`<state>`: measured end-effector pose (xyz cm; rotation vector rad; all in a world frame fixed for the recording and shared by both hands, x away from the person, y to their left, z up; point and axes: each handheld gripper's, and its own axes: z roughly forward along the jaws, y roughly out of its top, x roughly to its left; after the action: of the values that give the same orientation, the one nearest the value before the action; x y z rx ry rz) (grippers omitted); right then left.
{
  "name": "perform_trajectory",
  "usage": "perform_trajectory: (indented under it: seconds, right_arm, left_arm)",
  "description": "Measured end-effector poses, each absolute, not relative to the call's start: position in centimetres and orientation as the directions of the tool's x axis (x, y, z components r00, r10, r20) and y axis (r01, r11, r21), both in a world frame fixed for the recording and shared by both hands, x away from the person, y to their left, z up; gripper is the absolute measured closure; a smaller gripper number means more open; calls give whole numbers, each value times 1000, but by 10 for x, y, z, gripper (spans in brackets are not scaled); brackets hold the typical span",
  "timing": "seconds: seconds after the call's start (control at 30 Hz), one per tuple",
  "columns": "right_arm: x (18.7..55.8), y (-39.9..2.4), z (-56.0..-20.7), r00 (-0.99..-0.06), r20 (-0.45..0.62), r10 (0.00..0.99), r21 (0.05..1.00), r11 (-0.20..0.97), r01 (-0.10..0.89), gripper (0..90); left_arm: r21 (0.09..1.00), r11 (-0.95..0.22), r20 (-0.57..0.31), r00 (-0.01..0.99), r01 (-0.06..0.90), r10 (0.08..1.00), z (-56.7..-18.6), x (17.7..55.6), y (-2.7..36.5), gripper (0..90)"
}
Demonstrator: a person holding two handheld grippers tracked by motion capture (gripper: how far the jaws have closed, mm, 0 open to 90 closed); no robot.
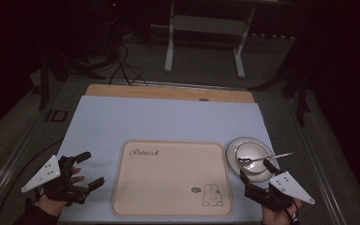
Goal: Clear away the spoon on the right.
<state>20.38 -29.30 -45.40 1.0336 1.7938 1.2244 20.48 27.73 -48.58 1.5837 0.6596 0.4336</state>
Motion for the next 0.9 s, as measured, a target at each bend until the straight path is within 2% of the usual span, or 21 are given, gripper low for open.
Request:
perform_trajectory:
  seconds: [0.07, 0.27, 0.67, 0.9]
  right_arm:
    - [204, -289, -456, -423, -132, 896, 937, 252, 241, 171]
    - [199, -285, -449, -437, -146, 888, 940, 262, 217, 175]
    - [199, -272, -420, -525, -142, 839, 932, 292, 216, 96]
    - [204, -277, -400, -517, -138, 845, 945, 269, 186, 91]
  left_arm:
    - [987, -31, -102, 761, 158, 640, -486, 205, 277, 0]
    - [988, -32, -98, 765, 154, 637, -485, 204, 277, 0]
    - [989, -25, -100, 769, 149, 631, -485, 204, 277, 0]
    - [988, -20, -105, 770, 151, 629, -485, 204, 277, 0]
